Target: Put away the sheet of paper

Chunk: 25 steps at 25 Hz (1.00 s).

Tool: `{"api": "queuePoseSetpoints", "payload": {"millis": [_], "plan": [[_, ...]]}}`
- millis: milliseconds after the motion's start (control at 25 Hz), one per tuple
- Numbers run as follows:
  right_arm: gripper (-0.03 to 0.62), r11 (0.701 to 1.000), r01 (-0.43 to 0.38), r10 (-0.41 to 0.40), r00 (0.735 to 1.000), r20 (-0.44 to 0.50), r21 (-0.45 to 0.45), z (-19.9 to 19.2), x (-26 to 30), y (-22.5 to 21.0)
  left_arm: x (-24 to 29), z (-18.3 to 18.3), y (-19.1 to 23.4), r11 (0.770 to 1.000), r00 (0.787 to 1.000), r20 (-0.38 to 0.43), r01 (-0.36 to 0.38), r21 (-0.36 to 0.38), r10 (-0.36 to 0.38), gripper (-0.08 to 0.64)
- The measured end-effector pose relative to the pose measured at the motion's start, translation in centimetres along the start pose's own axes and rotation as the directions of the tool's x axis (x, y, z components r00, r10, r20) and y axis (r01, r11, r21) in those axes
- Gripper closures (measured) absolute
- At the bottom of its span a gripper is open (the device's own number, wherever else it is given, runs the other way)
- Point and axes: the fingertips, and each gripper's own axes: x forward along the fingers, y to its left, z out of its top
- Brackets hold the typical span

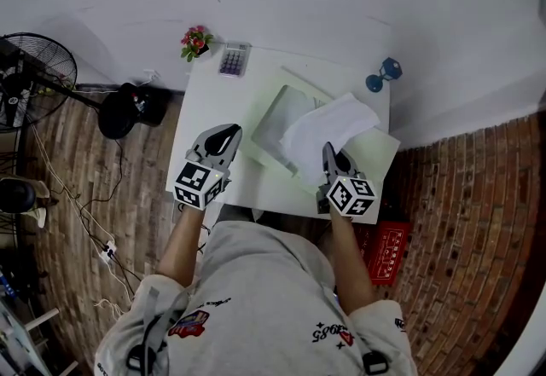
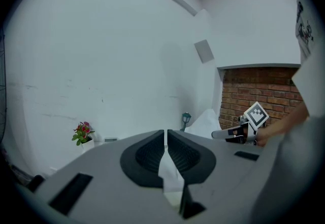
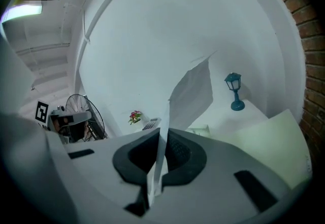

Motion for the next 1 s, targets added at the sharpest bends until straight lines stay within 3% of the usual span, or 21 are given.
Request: {"api": "queuePoseSetpoints", "payload": {"millis": [320, 520, 1000], "plan": [[0.595, 0.997, 0.019, -0.016, 0.999, -0.039, 0.074, -2.4, -0.2, -1.6, 0.1, -0.4, -0.1, 1.000, 1.000, -0.013, 0.003, -0.003, -0.003, 0.526], [0.595, 0.985, 0.001, 0.005, 0.999, -0.035, 0.175, -3.2, 0.2, -2.0, 0.1, -0.8, -0.4, 1.000, 1.000, -0.024, 0.004, -0.006, -0.004, 0.526], [0.595, 0.964, -0.039, 0.063, 0.995, -0.083, 0.262, -5.3, 1.8, -2.5, -0.3, -1.4, 0.1, 1.000, 0.999, -0.038, -0.018, -0.013, 0.017, 0.526]]}}
